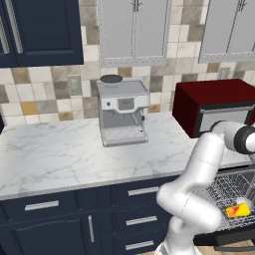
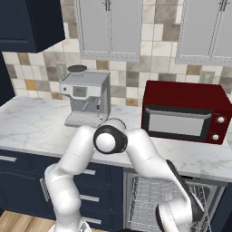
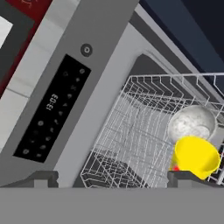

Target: Pick up the cup and bowl from the counter, place them in the dishwasher, and close the dishwasher door.

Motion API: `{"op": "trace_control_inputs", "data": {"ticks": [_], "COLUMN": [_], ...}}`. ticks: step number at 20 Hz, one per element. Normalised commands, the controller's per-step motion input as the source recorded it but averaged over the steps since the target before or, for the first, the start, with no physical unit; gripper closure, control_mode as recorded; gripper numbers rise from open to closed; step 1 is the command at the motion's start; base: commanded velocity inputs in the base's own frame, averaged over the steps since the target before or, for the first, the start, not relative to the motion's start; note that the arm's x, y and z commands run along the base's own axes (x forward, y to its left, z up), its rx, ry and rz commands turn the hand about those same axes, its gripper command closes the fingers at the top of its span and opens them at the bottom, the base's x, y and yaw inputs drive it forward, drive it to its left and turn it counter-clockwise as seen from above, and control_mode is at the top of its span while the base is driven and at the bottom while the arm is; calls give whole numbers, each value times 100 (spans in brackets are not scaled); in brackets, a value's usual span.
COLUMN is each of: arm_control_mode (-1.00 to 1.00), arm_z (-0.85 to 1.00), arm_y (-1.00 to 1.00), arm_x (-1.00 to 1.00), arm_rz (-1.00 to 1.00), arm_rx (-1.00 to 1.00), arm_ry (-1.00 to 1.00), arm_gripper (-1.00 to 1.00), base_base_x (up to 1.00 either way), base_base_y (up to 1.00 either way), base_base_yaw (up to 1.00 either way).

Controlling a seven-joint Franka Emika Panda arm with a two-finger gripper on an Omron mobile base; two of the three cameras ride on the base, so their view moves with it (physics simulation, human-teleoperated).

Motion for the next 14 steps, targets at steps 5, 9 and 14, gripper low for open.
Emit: {"op": "trace_control_inputs", "data": {"ticks": [5, 9, 14], "arm_control_mode": [-100, -100, -100], "arm_z": [30, 17, 17], "arm_y": [11, 18, 19], "arm_x": [-46, -53, -66], "arm_rz": [0, 0, 0], "arm_rx": [0, 0, 0], "arm_ry": [-1, -3, -6], "arm_gripper": [-100, -100, -100], "base_base_x": [0, 0, 0], "base_base_y": [0, 0, 0], "base_base_yaw": [0, 0, 0]}}
